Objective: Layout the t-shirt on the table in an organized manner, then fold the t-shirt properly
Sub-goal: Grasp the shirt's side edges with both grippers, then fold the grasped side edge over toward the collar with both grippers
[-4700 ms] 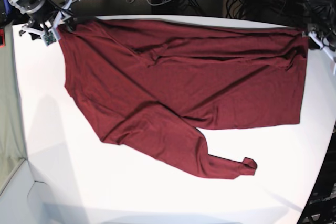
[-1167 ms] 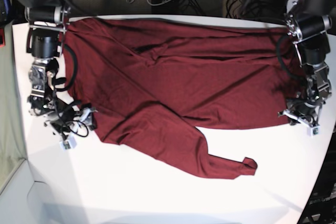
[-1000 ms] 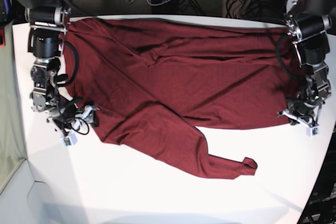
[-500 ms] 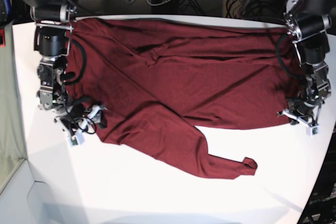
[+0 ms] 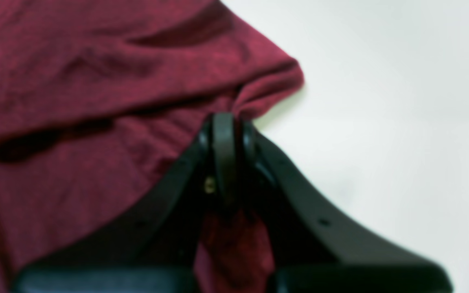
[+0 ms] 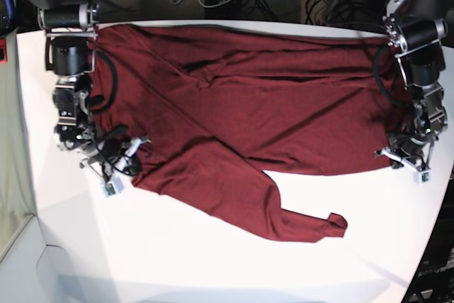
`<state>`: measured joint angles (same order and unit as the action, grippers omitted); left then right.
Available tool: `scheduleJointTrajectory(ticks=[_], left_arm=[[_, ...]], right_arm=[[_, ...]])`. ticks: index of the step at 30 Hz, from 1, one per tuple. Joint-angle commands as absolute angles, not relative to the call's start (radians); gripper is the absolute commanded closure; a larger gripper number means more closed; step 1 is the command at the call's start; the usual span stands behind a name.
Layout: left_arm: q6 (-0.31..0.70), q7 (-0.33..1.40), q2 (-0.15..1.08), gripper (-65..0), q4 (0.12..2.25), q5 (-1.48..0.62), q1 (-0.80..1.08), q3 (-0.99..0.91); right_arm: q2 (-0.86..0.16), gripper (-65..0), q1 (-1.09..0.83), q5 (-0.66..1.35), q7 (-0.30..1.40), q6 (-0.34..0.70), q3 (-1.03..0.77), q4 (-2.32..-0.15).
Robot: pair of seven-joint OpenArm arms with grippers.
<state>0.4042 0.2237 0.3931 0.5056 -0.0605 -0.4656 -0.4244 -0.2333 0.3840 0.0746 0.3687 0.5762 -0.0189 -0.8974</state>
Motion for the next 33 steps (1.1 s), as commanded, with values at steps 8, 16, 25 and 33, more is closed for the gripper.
scheduleJointTrajectory(ticks=[8,16,25,33], left_arm=[[0.412,0.282,0.397,-0.2,0.608,-0.044,-0.42,-0.426],[0.412,0.282,0.369,-0.2,0.774,-0.044,-0.344,-0.479],[0.414,0.4,0.341,-0.2,0.926,-0.044,-0.328,-0.576],[0.414,0.49,0.32,-0.2,1.04,-0.044,-0.326,-0.616]], right_arm=[[-0.286,0.0,0.274,0.065,0.378,0.579,-0.025,-1.21],[-0.286,0.0,0.191,0.07,0.378,0.579,-0.051,-1.385],[-0.283,0.0,0.154,0.07,0.377,0.581,-0.133,-1.415],[-0.282,0.0,0.107,0.071,0.377,0.581,-0.148,-1.509]])
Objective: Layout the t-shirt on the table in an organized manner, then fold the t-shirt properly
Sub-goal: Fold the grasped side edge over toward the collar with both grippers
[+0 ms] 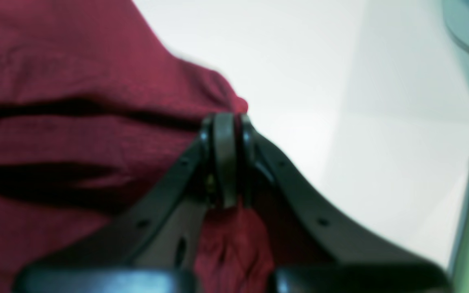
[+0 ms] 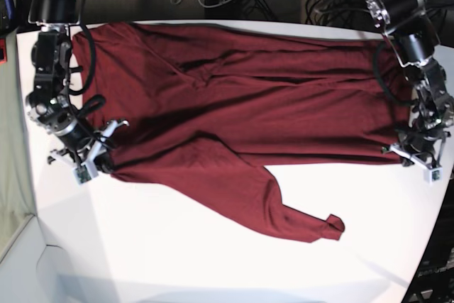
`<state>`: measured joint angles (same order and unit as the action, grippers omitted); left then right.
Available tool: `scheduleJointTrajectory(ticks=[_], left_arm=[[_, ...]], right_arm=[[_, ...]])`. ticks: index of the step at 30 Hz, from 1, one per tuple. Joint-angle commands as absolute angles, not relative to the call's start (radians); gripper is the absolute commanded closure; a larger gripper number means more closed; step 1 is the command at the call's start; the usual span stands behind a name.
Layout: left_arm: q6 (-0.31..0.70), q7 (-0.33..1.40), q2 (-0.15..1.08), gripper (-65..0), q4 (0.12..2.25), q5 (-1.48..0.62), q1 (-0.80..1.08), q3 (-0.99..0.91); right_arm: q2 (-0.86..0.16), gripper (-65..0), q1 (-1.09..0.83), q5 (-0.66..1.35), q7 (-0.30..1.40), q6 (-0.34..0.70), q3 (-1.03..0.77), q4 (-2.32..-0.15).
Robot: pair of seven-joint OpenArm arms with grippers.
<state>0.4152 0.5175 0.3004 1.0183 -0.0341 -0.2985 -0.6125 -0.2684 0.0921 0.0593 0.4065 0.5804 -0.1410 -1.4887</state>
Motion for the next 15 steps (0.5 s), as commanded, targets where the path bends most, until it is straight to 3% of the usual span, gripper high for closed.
scheduleJointTrajectory(ticks=[1,15], left_arm=[[0.414,0.506,0.315,-0.2,1.055,-0.044,-0.326,-0.618],[0.437,0.688,0.326,-0.2,1.089,-0.044,-0.326,-0.616]], right_arm=[[-0.282,0.0,0.093,0.071,0.377,0.581,-0.159,-1.521],[-0.271,0.0,0.062,0.071,0.381,0.581,-0.168,-1.534]])
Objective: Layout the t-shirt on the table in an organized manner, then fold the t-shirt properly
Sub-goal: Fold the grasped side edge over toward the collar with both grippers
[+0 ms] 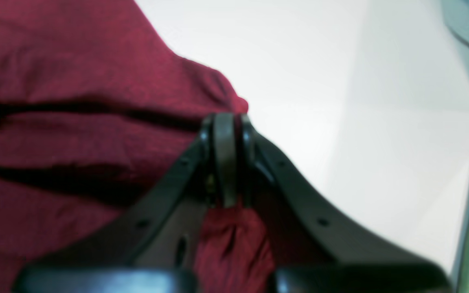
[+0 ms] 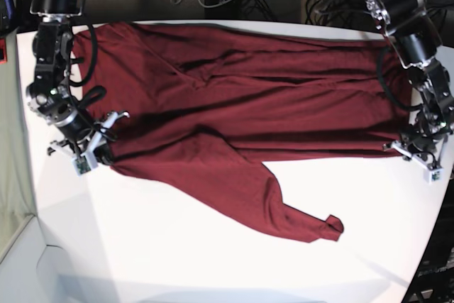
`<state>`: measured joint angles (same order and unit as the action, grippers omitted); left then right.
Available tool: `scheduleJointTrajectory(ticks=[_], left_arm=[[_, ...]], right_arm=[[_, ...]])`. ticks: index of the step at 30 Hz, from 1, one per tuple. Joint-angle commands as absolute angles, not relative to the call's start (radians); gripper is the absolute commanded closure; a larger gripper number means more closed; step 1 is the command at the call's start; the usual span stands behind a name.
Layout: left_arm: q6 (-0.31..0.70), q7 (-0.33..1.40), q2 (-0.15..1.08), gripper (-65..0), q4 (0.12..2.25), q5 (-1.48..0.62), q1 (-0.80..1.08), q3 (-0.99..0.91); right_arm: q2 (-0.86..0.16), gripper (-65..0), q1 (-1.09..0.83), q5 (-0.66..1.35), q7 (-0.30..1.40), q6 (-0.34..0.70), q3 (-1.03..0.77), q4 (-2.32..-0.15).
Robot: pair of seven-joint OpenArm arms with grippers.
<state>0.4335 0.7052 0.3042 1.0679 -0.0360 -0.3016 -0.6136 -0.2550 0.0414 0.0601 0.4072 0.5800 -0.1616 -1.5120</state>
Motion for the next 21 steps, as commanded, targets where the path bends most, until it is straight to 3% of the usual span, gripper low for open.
scheduleJointTrajectory(ticks=[1,8,16,21], left_arm=[[0.469,0.699,0.338,-0.2,1.09,-0.044,-0.326,-0.616],[0.621,0.782,0.351,-0.2,1.193,-0.042,-0.325,-0.618],[0.63,0.796,0.352,-0.2,1.26,-0.042,-0.306,-0.622],[0.631,0.796,0.344,-0.2,1.257,-0.042,-0.306,-0.766]], right_arm=[[-0.271,0.0,0.061,0.071,0.381,0.581,-0.168,-1.534],[-0.266,0.0,0.059,0.071,0.378,0.596,-0.211,-1.534],[-0.266,0.0,0.056,0.071,0.378,0.613,-0.211,-1.534],[-0.266,0.0,0.038,0.071,0.377,0.613,-0.211,-1.534]])
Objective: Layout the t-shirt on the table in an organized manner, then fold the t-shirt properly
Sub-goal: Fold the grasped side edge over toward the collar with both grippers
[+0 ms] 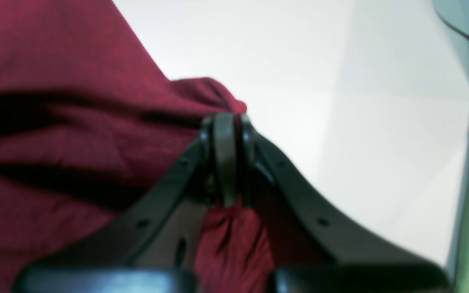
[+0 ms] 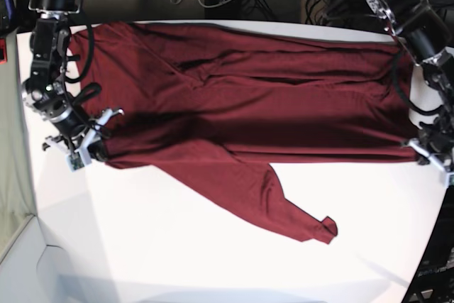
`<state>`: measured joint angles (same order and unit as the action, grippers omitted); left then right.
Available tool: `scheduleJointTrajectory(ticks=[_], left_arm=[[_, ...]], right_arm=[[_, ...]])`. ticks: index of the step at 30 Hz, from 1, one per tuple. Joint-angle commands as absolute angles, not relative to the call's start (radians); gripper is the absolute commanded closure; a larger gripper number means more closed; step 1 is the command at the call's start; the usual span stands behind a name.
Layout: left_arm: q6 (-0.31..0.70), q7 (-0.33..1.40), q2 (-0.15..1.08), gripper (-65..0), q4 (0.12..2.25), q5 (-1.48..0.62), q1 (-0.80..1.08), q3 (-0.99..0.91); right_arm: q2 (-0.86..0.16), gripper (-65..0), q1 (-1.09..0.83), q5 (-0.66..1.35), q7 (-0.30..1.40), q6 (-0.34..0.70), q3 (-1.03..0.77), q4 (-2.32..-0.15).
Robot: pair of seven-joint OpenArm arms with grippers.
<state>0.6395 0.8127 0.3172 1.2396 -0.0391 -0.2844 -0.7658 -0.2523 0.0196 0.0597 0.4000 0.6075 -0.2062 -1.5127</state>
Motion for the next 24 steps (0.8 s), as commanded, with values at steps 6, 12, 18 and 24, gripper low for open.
scheduleJointTrajectory(ticks=[6,12,18,24], left_arm=[[0.633,0.796,0.344,-0.2,1.259,-0.042,-0.305,-0.786],[0.633,0.794,0.343,-0.2,1.26,-0.044,-0.278,-0.788],[0.633,0.796,0.341,-0.2,1.26,-0.044,-0.275,-0.788],[0.633,0.796,0.341,-0.2,1.26,-0.044,-0.243,-0.788]], right_arm=[[-0.266,0.0,0.036,0.071,0.377,0.613,-0.211,-1.534],[-0.266,0.0,0.036,0.071,0.377,0.613,-0.211,-1.535],[-0.249,0.0,0.036,0.071,0.377,0.615,-0.254,-1.538],[-0.237,0.0,-0.007,0.071,0.377,0.615,-0.278,-1.606]])
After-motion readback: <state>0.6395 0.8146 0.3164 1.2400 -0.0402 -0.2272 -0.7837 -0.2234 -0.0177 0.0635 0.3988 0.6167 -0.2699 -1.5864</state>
